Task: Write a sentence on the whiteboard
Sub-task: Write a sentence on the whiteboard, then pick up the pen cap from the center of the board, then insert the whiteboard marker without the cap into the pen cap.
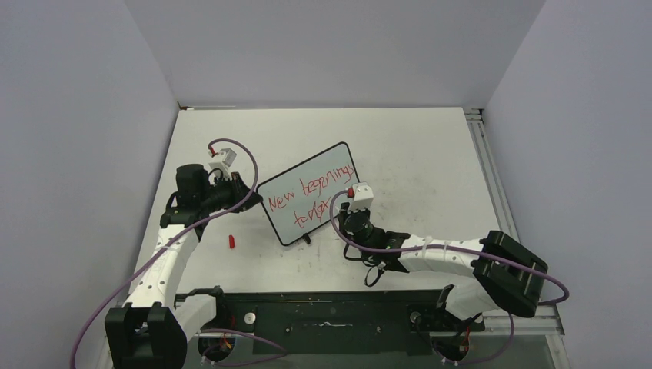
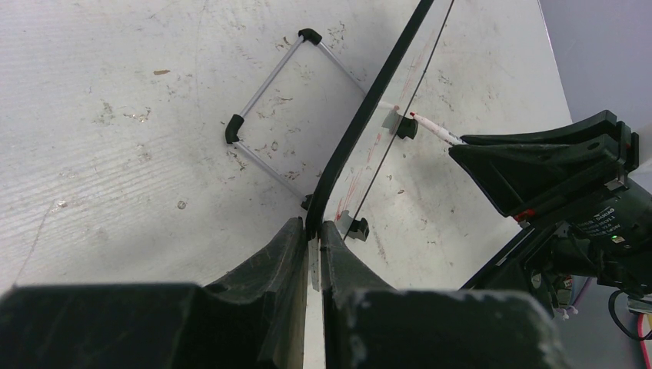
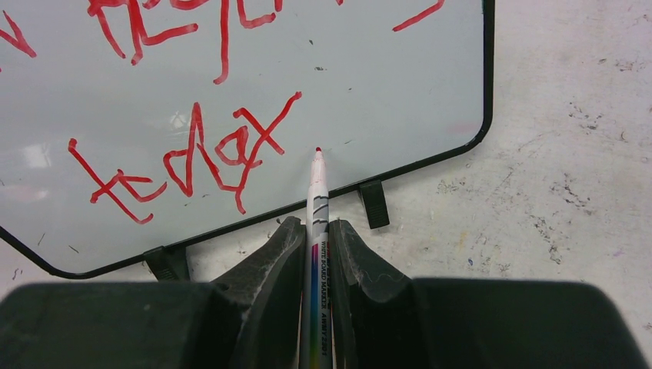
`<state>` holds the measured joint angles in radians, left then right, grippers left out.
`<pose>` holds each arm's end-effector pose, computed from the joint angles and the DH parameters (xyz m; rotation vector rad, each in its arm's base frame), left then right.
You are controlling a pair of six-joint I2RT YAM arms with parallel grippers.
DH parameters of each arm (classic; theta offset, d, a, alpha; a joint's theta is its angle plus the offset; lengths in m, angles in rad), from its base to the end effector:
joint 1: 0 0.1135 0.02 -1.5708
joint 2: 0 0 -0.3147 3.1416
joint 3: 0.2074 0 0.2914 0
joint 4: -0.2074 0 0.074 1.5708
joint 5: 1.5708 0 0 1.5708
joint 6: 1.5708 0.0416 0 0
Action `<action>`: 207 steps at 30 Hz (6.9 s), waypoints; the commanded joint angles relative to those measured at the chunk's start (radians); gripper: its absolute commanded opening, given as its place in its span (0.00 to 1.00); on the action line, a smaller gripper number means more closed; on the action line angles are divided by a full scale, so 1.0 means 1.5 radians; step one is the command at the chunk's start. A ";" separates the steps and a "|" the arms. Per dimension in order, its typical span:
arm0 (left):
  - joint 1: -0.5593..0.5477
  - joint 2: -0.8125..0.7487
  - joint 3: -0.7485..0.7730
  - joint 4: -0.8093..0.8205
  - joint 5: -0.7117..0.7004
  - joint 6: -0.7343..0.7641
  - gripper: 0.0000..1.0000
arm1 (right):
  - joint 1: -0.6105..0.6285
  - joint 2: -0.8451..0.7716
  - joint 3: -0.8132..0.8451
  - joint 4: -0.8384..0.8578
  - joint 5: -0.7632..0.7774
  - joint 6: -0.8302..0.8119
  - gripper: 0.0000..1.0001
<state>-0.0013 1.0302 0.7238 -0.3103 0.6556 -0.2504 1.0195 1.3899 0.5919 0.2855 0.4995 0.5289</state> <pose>0.2353 -0.0257 0.2927 0.1070 2.1623 -0.8577 0.1750 0.2466 0.2066 -0.1986 2.0366 0.4583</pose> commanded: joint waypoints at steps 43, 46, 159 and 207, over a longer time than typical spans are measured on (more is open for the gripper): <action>-0.003 -0.016 0.005 -0.004 -0.026 0.002 0.18 | -0.015 -0.192 -0.008 -0.055 0.054 -0.051 0.05; -0.002 -0.020 0.005 -0.005 -0.030 0.002 0.24 | -0.015 -0.206 -0.014 -0.052 0.062 -0.053 0.05; -0.070 0.097 -0.123 -0.149 -0.594 -0.328 0.34 | -0.100 -0.467 -0.099 -0.080 0.086 -0.094 0.11; -0.093 -0.118 0.123 -0.289 -0.585 -0.132 0.00 | -0.123 -0.485 -0.070 -0.139 -0.039 -0.070 0.10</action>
<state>-0.1181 0.8925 0.8017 -0.7349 -0.2516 -0.5850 0.8536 0.6437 0.4412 0.0956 0.5125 0.4316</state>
